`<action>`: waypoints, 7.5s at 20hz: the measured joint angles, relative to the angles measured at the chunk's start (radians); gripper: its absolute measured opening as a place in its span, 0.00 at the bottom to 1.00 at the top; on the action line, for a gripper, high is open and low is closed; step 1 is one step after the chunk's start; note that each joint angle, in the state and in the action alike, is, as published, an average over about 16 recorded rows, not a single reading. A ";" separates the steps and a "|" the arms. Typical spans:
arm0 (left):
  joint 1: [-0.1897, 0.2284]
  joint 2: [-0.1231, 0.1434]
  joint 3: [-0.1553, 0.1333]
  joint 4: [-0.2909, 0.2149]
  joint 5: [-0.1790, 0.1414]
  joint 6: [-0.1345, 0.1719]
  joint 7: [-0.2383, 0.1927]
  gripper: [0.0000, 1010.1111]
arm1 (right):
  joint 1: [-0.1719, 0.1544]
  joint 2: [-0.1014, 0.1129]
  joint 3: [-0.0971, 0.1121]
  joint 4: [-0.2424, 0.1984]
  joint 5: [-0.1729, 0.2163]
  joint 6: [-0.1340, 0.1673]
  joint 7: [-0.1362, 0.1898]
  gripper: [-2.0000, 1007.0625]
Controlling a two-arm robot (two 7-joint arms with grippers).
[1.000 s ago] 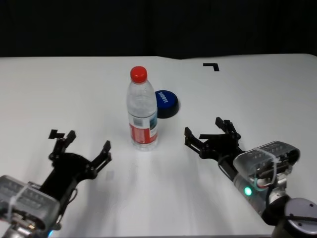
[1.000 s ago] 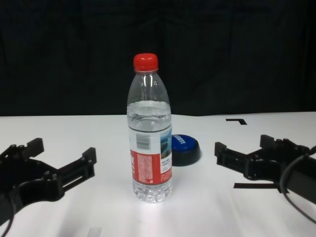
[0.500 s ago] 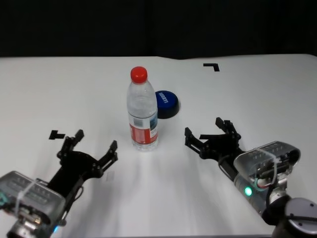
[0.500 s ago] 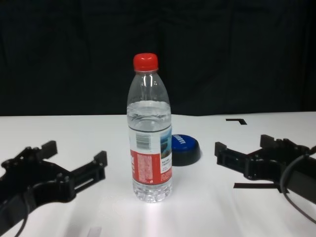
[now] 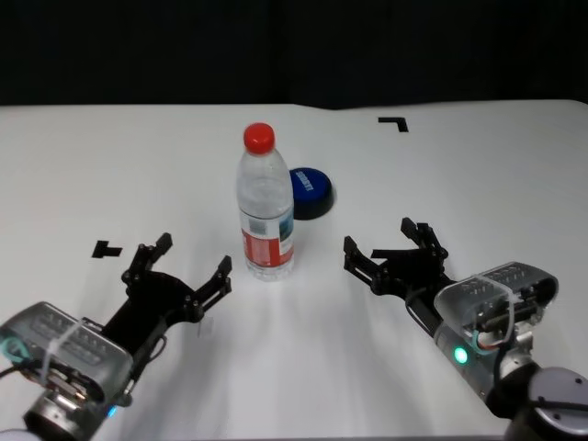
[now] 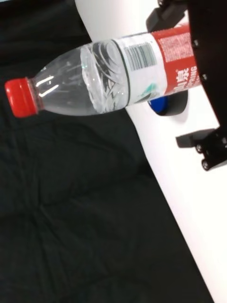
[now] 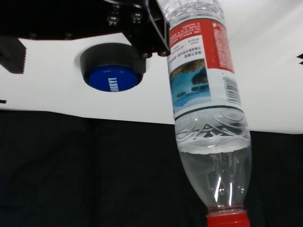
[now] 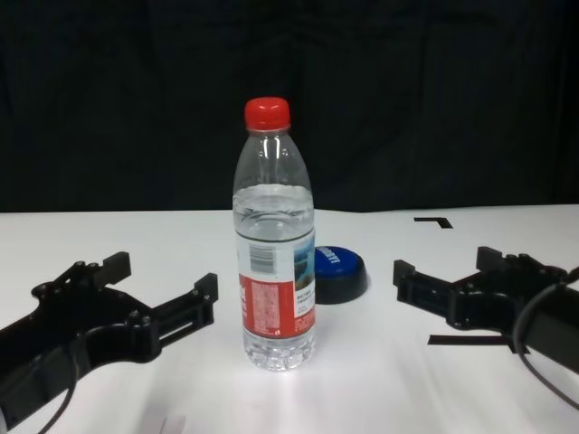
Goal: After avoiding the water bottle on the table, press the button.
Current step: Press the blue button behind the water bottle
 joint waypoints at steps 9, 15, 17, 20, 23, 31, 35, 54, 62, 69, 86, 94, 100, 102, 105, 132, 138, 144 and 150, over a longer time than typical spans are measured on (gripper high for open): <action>-0.041 0.004 0.025 0.031 -0.007 -0.004 -0.005 0.99 | 0.000 0.000 0.000 0.000 0.000 0.000 0.000 1.00; -0.063 0.002 0.037 0.048 -0.010 -0.005 -0.004 0.99 | 0.000 0.000 0.000 0.000 0.000 0.000 0.000 1.00; -0.070 0.001 0.040 0.054 -0.011 -0.004 -0.004 0.99 | 0.000 0.000 0.000 0.000 0.000 0.000 0.000 1.00; -0.081 -0.001 0.044 0.063 -0.012 -0.004 -0.004 0.99 | 0.000 0.000 0.000 0.000 0.000 0.000 0.000 1.00; -0.093 -0.002 0.048 0.072 -0.014 -0.003 -0.005 0.99 | 0.000 0.000 0.000 0.000 0.000 0.000 0.000 1.00; -0.127 -0.006 0.059 0.100 -0.019 -0.002 -0.010 0.99 | 0.000 0.000 0.000 0.000 0.000 0.000 0.000 1.00; -0.143 -0.006 0.065 0.113 -0.023 -0.001 -0.014 0.99 | 0.000 0.000 0.000 0.000 0.000 0.000 0.000 1.00; -0.199 -0.005 0.081 0.161 -0.036 0.002 -0.026 0.99 | 0.000 0.000 0.000 0.000 0.000 0.000 0.000 1.00; -0.214 -0.004 0.086 0.179 -0.039 -0.003 -0.028 0.99 | 0.000 0.000 0.000 0.000 0.000 0.000 0.000 1.00; -0.219 -0.003 0.087 0.185 -0.042 -0.005 -0.030 0.99 | 0.000 0.000 0.000 0.000 0.000 0.000 0.000 1.00; -0.118 0.011 0.033 0.079 -0.030 -0.002 0.017 0.99 | 0.000 0.000 0.000 0.000 0.000 0.000 0.000 1.00; -0.039 -0.002 -0.027 0.009 -0.008 0.002 0.066 0.99 | 0.000 0.000 0.000 0.000 0.000 0.000 0.000 1.00; 0.009 -0.017 -0.072 -0.030 0.009 0.003 0.093 0.99 | 0.000 0.000 0.000 0.000 0.000 0.000 0.000 1.00; 0.024 -0.023 -0.085 -0.041 0.014 0.003 0.100 0.99 | 0.000 0.000 0.000 0.000 0.000 0.000 0.000 1.00; 0.043 -0.031 -0.100 -0.054 0.022 0.002 0.107 0.99 | 0.000 0.000 0.000 0.000 0.000 0.000 0.000 1.00; 0.071 -0.082 -0.126 -0.065 0.060 0.007 0.112 0.99 | 0.000 0.000 0.000 0.000 0.000 0.000 0.000 1.00; 0.028 -0.076 -0.119 -0.035 0.059 0.016 0.101 0.99 | 0.000 0.000 0.000 0.000 0.000 0.000 0.000 1.00; -0.022 -0.067 -0.111 0.004 0.055 0.022 0.090 0.99 | 0.000 0.000 0.000 0.000 0.000 0.000 0.000 1.00; -0.068 -0.057 -0.102 0.042 0.052 0.028 0.081 0.99 | 0.000 0.000 0.000 0.000 0.000 0.000 0.000 1.00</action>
